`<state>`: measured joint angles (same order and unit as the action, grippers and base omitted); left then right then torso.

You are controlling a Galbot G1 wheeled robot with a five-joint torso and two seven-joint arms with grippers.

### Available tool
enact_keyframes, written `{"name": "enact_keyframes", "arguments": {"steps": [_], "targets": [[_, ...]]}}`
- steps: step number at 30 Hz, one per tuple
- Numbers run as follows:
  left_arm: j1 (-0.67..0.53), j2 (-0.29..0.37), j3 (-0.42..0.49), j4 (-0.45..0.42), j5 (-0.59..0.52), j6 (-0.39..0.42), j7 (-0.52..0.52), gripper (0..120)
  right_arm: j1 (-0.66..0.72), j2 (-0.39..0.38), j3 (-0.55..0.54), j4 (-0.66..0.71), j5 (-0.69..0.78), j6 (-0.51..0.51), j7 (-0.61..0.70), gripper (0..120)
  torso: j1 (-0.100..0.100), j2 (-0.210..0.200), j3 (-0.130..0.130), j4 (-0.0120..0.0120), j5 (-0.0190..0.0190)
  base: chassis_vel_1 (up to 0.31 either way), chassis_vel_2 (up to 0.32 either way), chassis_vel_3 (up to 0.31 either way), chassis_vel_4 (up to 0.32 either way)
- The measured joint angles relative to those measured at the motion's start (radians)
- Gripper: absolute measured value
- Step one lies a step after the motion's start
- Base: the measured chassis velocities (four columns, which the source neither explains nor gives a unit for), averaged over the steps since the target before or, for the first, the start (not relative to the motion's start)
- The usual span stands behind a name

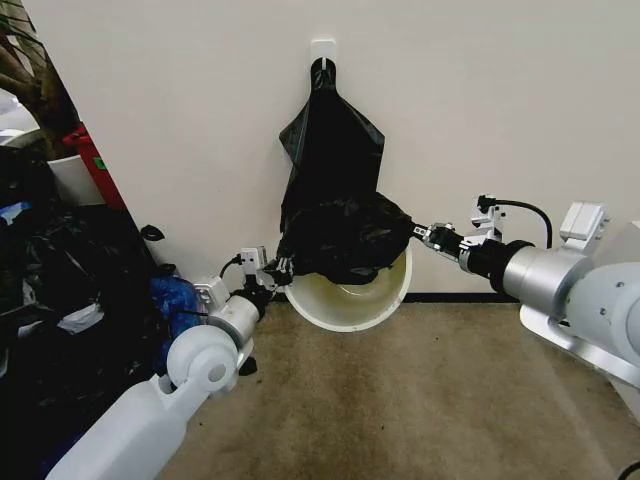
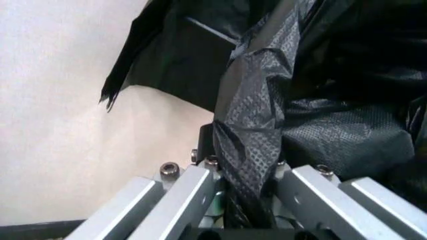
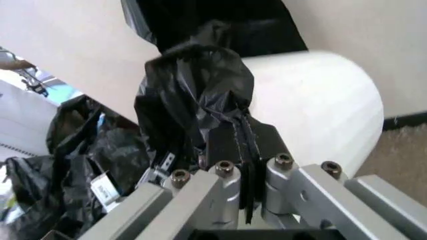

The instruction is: Place the garbage bag over the trash bin.

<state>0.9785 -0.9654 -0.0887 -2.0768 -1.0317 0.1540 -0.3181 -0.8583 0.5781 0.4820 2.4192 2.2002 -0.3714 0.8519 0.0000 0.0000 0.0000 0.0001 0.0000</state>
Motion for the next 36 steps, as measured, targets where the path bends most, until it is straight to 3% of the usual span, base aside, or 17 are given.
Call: {"name": "enact_keyframes", "arguments": {"steps": [8,17,22,36], "targets": [[-0.003,-0.012,-0.009,-0.006,-0.036,-0.006,-0.011,1,-0.113,-0.009,0.129,-0.073,0.109,-0.095,-0.104,0,0.000,0.000,0.000,-0.0001,0.0001,0.000,0.000,0.000,0.000],[-0.007,-0.016,-0.016,-0.002,-0.058,-0.008,-0.012,1,-0.168,-0.007,0.191,-0.159,0.145,-0.175,-0.199,0,0.000,0.000,0.000,0.0000,0.0001,0.000,0.000,0.000,0.000],[-0.018,-0.027,-0.017,0.013,-0.079,-0.011,-0.017,1,-0.251,-0.007,0.259,-0.205,0.131,-0.257,-0.340,0,0.000,0.000,0.000,-0.0003,0.0002,0.000,0.000,0.000,0.000],[-0.081,-0.050,-0.008,0.029,-0.174,-0.010,-0.050,1,-0.300,0.023,0.221,-0.178,0.017,-0.265,-0.414,0,0.000,0.000,0.000,-0.0001,0.0000,0.000,0.000,0.000,0.000]]}}
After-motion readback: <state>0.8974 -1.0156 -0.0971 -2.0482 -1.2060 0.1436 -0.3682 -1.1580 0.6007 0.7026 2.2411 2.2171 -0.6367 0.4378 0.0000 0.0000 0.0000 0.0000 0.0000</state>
